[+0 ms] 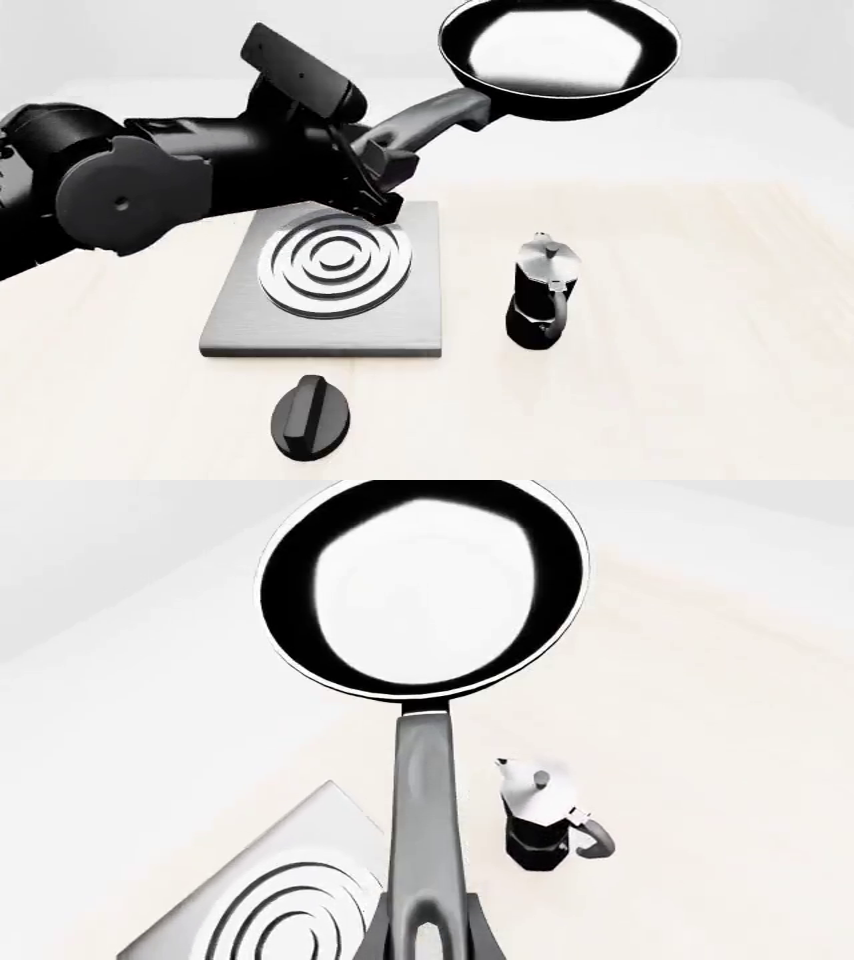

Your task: Put the frying pan on the stove.

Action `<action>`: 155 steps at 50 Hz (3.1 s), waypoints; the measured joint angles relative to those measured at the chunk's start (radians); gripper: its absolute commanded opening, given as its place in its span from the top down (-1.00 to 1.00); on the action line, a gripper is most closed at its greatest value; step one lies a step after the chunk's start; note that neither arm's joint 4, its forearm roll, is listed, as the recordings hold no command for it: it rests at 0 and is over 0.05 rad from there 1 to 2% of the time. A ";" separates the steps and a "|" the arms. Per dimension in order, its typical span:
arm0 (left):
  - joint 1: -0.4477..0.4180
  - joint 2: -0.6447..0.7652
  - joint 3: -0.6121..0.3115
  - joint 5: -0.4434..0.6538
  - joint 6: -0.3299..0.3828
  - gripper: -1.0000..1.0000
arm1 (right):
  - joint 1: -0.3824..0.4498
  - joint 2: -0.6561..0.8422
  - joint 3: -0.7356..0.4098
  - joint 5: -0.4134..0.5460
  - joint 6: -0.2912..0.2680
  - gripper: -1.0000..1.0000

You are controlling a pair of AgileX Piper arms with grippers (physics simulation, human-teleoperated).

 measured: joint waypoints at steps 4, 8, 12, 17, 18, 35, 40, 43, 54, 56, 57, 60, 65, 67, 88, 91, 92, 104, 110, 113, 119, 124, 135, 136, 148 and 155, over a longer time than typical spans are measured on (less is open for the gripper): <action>0.016 -0.039 0.035 0.003 -0.001 1.00 | 0.000 0.000 0.000 0.000 -0.001 -1.00; 0.030 -0.080 0.072 0.007 -0.003 1.00 | 0.001 0.000 0.000 0.000 -0.002 -1.00; 0.045 -0.121 0.110 0.009 -0.006 1.00 | 0.002 0.000 -0.001 0.000 -0.004 -1.00; 0.061 -0.174 0.162 0.010 -0.009 1.00 | 0.003 0.000 -0.001 0.000 -0.007 -1.00; 0.064 -0.185 0.173 0.010 -0.010 1.00 | 0.003 0.000 -0.001 0.000 -0.007 -1.00; 0.110 -0.369 0.338 0.020 -0.030 1.00 | 0.003 0.000 0.002 0.000 -0.010 -1.00; 0.119 -0.426 0.384 0.030 -0.036 1.00 | 0.002 0.000 0.003 0.000 -0.010 -1.00; 0.125 -0.461 0.409 0.040 -0.038 1.00 | 0.002 0.000 0.004 0.000 -0.011 -1.00; 0.152 -0.574 0.485 0.081 -0.045 1.00 | 0.003 0.000 0.005 0.000 -0.011 -1.00; 0.157 -0.593 0.497 0.089 -0.047 1.00 | 0.003 0.000 0.005 0.000 -0.011 -1.00; 0.159 -0.603 0.504 0.093 -0.048 1.00 | 0.003 0.000 0.005 0.000 -0.011 -1.00; 0.166 -0.632 0.522 0.105 -0.050 1.00 | 0.003 0.000 0.006 0.000 -0.011 -1.00; 0.178 -0.676 0.550 0.124 -0.055 1.00 | 0.003 0.000 0.007 0.000 -0.011 -1.00; 0.182 -0.693 0.560 0.133 -0.057 1.00 | 0.003 0.000 0.007 0.000 -0.011 -1.00; 0.218 -0.826 0.661 0.175 -0.081 1.00 | 0.004 0.000 0.009 0.000 -0.013 -1.00; 0.222 -0.834 0.674 0.170 -0.084 1.00 | 0.004 0.000 0.009 0.000 -0.013 -1.00; 0.223 -0.836 0.678 0.168 -0.084 1.00 | 0.004 0.000 0.009 0.000 -0.013 -1.00; 0.242 -0.845 0.727 0.137 -0.092 1.00 | 0.003 0.000 0.009 0.000 -0.014 -1.00; 0.250 -0.839 0.749 0.114 -0.097 1.00 | 0.003 0.000 0.009 0.000 -0.013 -1.00; 0.254 -0.841 0.759 0.108 -0.100 1.00 | 0.003 0.000 0.009 0.000 -0.013 -1.00; 0.262 -0.842 0.783 0.094 -0.102 1.00 | 0.003 0.000 0.010 0.000 -0.013 -1.00; 0.268 -0.841 0.797 0.084 -0.103 1.00 | 0.003 0.000 0.011 0.000 -0.013 -1.00; 0.282 -0.827 0.817 0.060 -0.097 1.00 | 0.004 0.000 0.012 0.000 -0.013 -1.00; 0.283 -0.825 0.819 0.057 -0.096 1.00 | 0.004 0.000 0.012 0.000 -0.013 -1.00; 0.302 -0.775 0.843 -0.017 -0.085 1.00 | 0.004 0.000 0.012 0.000 -0.013 -1.00; 0.313 -0.761 0.865 -0.049 -0.081 1.00 | 0.004 0.000 0.012 0.000 -0.013 -1.00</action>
